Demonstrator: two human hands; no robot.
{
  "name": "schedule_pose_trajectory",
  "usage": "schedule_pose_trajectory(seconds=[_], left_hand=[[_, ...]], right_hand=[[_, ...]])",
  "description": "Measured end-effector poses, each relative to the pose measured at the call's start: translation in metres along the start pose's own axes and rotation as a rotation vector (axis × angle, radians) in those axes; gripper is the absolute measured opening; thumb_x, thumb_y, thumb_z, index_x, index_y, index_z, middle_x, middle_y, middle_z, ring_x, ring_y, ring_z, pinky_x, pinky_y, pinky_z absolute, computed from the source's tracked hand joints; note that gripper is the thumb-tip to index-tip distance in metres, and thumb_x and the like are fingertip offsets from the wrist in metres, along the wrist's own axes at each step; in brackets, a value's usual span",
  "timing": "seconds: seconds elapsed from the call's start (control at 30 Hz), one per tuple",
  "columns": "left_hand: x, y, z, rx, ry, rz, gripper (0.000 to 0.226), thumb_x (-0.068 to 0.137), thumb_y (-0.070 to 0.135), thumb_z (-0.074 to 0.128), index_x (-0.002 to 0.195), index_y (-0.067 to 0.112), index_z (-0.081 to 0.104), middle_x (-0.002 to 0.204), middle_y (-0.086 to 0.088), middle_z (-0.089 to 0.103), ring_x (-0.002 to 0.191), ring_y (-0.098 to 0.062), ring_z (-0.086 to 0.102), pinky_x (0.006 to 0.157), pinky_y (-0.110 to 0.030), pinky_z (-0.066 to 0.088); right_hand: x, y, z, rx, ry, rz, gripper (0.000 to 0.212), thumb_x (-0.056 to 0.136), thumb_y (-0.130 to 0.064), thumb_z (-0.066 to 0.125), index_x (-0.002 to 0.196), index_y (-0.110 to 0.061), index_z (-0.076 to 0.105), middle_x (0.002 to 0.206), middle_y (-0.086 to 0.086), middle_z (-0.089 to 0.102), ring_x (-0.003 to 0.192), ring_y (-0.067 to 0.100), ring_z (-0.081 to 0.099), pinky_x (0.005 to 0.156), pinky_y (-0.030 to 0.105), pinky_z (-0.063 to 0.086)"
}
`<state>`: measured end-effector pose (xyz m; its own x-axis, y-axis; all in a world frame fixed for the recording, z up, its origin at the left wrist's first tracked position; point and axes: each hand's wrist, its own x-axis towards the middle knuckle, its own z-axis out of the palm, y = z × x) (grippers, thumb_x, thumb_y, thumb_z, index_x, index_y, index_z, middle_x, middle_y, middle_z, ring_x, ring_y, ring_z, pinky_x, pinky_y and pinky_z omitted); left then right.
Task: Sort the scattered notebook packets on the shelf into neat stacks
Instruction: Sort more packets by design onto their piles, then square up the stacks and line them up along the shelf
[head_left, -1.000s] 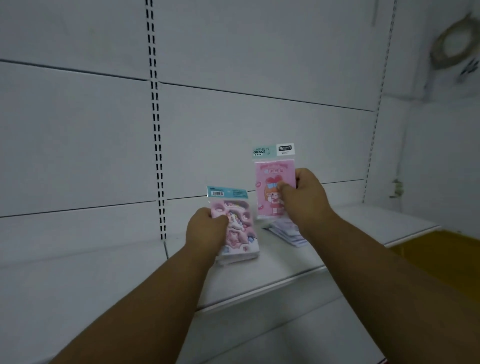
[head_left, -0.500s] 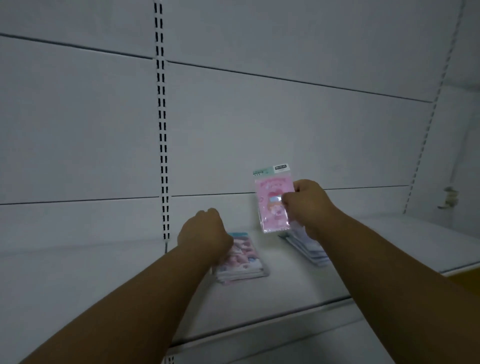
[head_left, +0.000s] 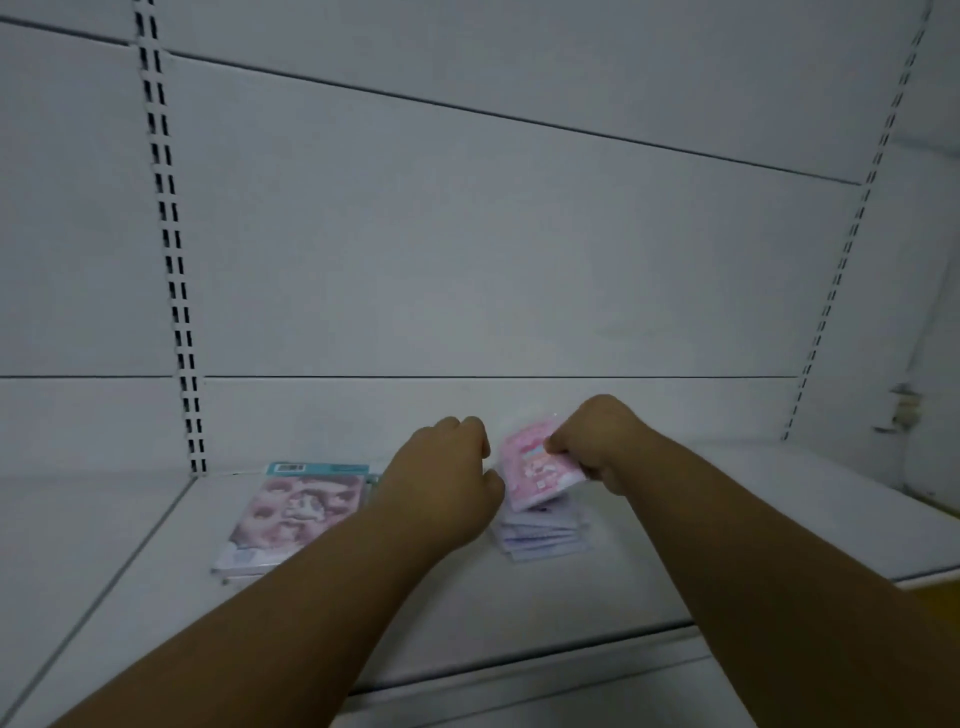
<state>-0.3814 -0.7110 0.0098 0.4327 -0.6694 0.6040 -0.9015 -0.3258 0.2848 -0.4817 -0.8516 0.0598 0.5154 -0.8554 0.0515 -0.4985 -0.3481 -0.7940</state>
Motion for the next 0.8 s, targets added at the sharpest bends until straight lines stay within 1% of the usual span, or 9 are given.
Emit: schedule_pose_trajectory(seconds=[0.07, 0.17, 0.3, 0.37, 0.43, 0.5, 0.57, 0.67, 0.8], left_hand=[[0.002, 0.002, 0.009, 0.03, -0.023, -0.035, 0.023, 0.083, 0.037, 0.056, 0.101, 0.022, 0.057, 0.094, 0.002, 0.061, 0.08, -0.016, 0.054, 0.068, -0.028, 0.044], [0.008, 0.004, 0.021, 0.088, -0.113, -0.176, 0.033, 0.085, 0.044, 0.055, 0.104, 0.018, 0.058, 0.099, 0.0, 0.062, 0.087, -0.021, 0.058, 0.073, -0.031, 0.047], [0.029, 0.006, 0.032, 0.031, -0.216, -0.433, 0.026, 0.091, 0.041, 0.052, 0.088, 0.015, 0.059, 0.089, -0.001, 0.062, 0.074, -0.018, 0.057, 0.066, -0.028, 0.04], [0.037, 0.005, 0.035, -0.056, -0.228, -0.521, 0.025, 0.089, 0.037, 0.058, 0.086, 0.013, 0.062, 0.088, -0.006, 0.066, 0.072, -0.018, 0.059, 0.066, -0.029, 0.044], [0.04, 0.003, 0.038, -0.052, -0.242, -0.534, 0.03, 0.085, 0.037, 0.063, 0.092, 0.008, 0.069, 0.091, -0.008, 0.069, 0.078, -0.022, 0.063, 0.068, -0.03, 0.047], [0.038, 0.005, 0.038, 0.017, -0.259, -0.51, 0.033, 0.084, 0.041, 0.064, 0.092, 0.009, 0.071, 0.088, -0.007, 0.07, 0.079, -0.022, 0.064, 0.07, -0.03, 0.05], [0.035, 0.008, 0.037, 0.101, -0.249, -0.483, 0.033, 0.084, 0.045, 0.063, 0.088, 0.013, 0.069, 0.083, -0.005, 0.069, 0.076, -0.021, 0.063, 0.07, -0.031, 0.051], [0.029, 0.006, 0.026, 0.167, -0.181, -0.449, 0.03, 0.086, 0.044, 0.059, 0.081, 0.015, 0.065, 0.075, -0.007, 0.065, 0.073, -0.022, 0.063, 0.065, -0.03, 0.047], [0.012, -0.012, -0.006, 0.206, -0.126, -0.421, 0.027, 0.086, 0.041, 0.058, 0.09, 0.016, 0.067, 0.086, -0.005, 0.068, 0.081, -0.022, 0.063, 0.078, -0.034, 0.053]], right_hand=[[0.006, 0.009, 0.005, -0.143, -0.036, -0.032, 0.023, 0.073, -0.012, 0.078, 0.082, 0.002, 0.062, 0.082, 0.021, 0.067, 0.075, 0.034, 0.069, 0.067, 0.042, 0.06], [0.014, 0.016, 0.005, -0.203, -0.095, -0.091, 0.026, 0.072, -0.018, 0.079, 0.069, -0.001, 0.06, 0.068, 0.017, 0.063, 0.057, 0.029, 0.064, 0.052, 0.037, 0.057], [0.023, 0.027, 0.004, -0.03, -0.121, -0.159, 0.023, 0.075, -0.021, 0.078, 0.078, -0.002, 0.065, 0.079, 0.017, 0.072, 0.071, 0.031, 0.071, 0.068, 0.047, 0.06], [0.025, 0.032, 0.006, -0.119, -0.095, -0.226, 0.027, 0.074, -0.027, 0.077, 0.076, -0.003, 0.065, 0.078, 0.016, 0.071, 0.07, 0.03, 0.07, 0.068, 0.044, 0.06], [0.026, 0.036, 0.007, -0.285, -0.066, -0.296, 0.031, 0.071, -0.035, 0.076, 0.067, -0.009, 0.059, 0.068, 0.01, 0.065, 0.06, 0.024, 0.064, 0.056, 0.034, 0.055], [0.027, 0.04, 0.006, -0.409, -0.046, -0.353, 0.036, 0.068, -0.038, 0.076, 0.061, -0.015, 0.049, 0.06, 0.002, 0.055, 0.051, 0.014, 0.052, 0.045, 0.024, 0.037], [0.026, 0.04, 0.008, -0.484, -0.035, -0.402, 0.037, 0.069, -0.038, 0.075, 0.06, -0.018, 0.045, 0.06, -0.001, 0.05, 0.052, 0.01, 0.046, 0.044, 0.023, 0.028], [0.019, 0.031, 0.015, -0.469, -0.002, -0.479, 0.029, 0.078, -0.037, 0.068, 0.067, -0.018, 0.049, 0.065, -0.001, 0.052, 0.058, 0.012, 0.049, 0.05, 0.025, 0.031], [-0.006, 0.0, 0.035, -0.32, -0.037, -0.579, 0.02, 0.083, -0.029, 0.063, 0.076, -0.011, 0.06, 0.073, 0.006, 0.064, 0.067, 0.02, 0.059, 0.052, 0.025, 0.039]])
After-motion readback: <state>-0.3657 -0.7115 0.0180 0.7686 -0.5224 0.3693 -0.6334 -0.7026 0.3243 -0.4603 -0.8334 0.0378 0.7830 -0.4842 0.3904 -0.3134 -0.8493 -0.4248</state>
